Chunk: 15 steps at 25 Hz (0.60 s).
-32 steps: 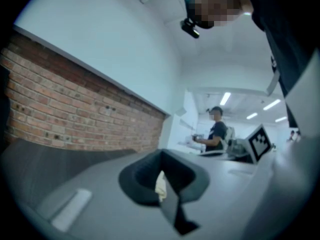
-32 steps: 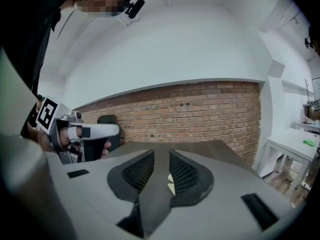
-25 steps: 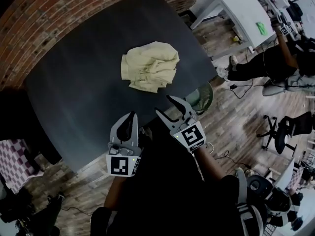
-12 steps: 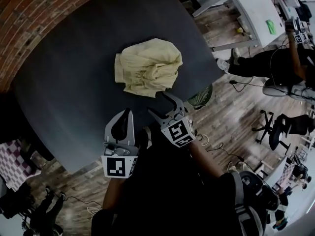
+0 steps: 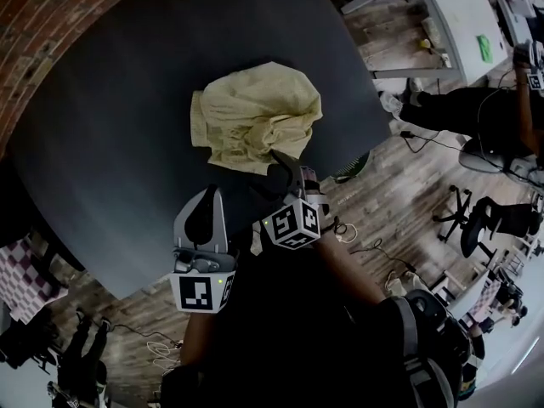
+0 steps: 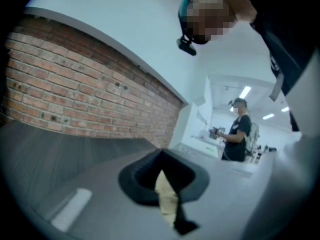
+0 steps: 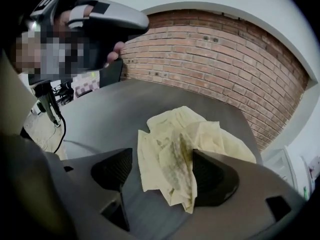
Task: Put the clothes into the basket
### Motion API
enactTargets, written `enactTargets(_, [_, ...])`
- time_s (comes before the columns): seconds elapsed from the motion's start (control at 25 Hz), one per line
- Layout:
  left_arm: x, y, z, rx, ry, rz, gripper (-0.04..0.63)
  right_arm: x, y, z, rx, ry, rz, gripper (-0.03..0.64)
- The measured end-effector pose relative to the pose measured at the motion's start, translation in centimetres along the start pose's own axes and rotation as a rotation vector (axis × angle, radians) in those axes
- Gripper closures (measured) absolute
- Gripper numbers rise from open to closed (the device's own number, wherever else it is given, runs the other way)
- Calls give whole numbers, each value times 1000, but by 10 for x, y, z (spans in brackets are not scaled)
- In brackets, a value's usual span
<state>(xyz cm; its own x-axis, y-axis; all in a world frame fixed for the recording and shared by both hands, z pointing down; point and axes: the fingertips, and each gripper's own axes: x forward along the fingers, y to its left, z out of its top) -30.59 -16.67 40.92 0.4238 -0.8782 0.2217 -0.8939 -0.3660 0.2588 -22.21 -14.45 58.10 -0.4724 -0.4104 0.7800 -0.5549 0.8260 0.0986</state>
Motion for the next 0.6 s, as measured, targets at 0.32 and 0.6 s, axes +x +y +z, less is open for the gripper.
enactTargets(0.32, [16,14,-9,-47,4,41,591,45,3,-15,-67,88,34,270])
enactTargets(0.6, [26,20,-22,-84,21,41,590,77,13,-33,-97,176,81,250])
